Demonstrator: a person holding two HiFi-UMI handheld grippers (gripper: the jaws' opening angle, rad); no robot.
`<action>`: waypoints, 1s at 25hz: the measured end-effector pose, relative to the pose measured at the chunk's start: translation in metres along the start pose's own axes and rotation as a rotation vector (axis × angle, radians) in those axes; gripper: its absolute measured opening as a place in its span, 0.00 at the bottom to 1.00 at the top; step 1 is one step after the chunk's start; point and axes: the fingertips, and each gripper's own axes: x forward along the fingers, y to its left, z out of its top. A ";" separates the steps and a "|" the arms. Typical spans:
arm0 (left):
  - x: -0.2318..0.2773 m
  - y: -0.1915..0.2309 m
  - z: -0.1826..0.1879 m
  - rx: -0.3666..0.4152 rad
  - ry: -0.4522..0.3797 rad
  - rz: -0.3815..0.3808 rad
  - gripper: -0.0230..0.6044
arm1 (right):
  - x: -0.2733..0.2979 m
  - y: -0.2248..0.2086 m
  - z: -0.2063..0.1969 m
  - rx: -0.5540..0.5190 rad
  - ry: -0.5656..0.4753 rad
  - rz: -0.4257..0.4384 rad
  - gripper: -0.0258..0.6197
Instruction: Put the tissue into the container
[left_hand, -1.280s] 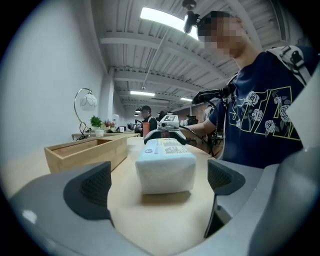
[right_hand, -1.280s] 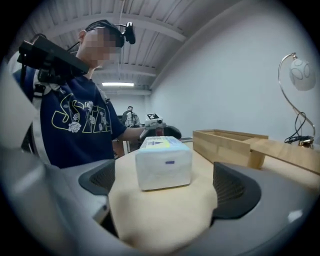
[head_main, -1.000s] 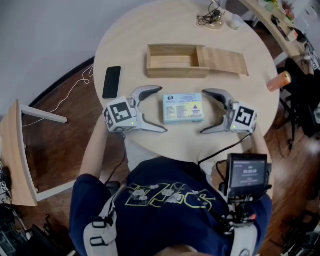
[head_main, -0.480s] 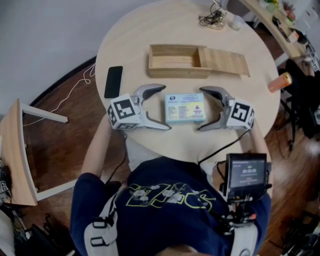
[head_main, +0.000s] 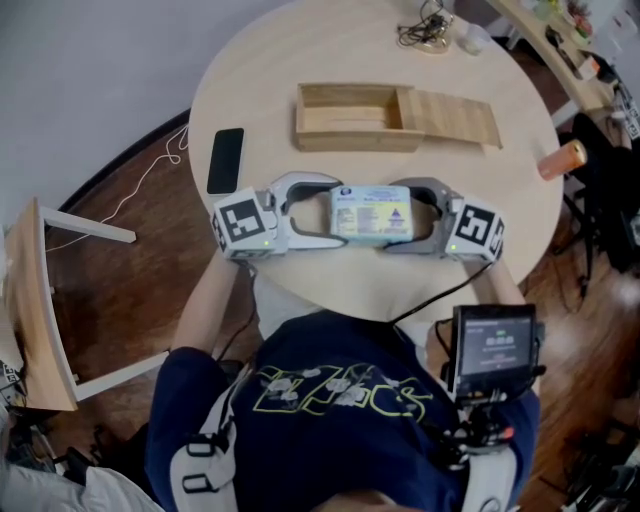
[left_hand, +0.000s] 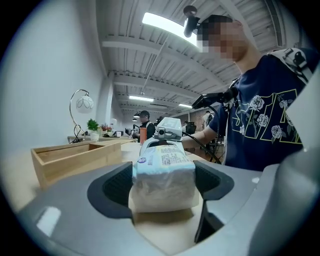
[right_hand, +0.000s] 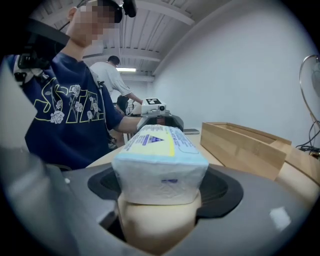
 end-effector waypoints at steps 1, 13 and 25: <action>0.000 -0.001 0.001 0.001 -0.002 0.000 0.66 | 0.000 0.000 0.000 -0.005 0.000 -0.001 0.70; -0.011 0.008 0.032 0.032 -0.028 0.015 0.66 | -0.009 -0.011 0.032 -0.047 -0.001 0.004 0.70; -0.025 0.034 0.083 0.109 -0.016 0.035 0.66 | -0.029 -0.039 0.082 -0.089 0.003 -0.020 0.70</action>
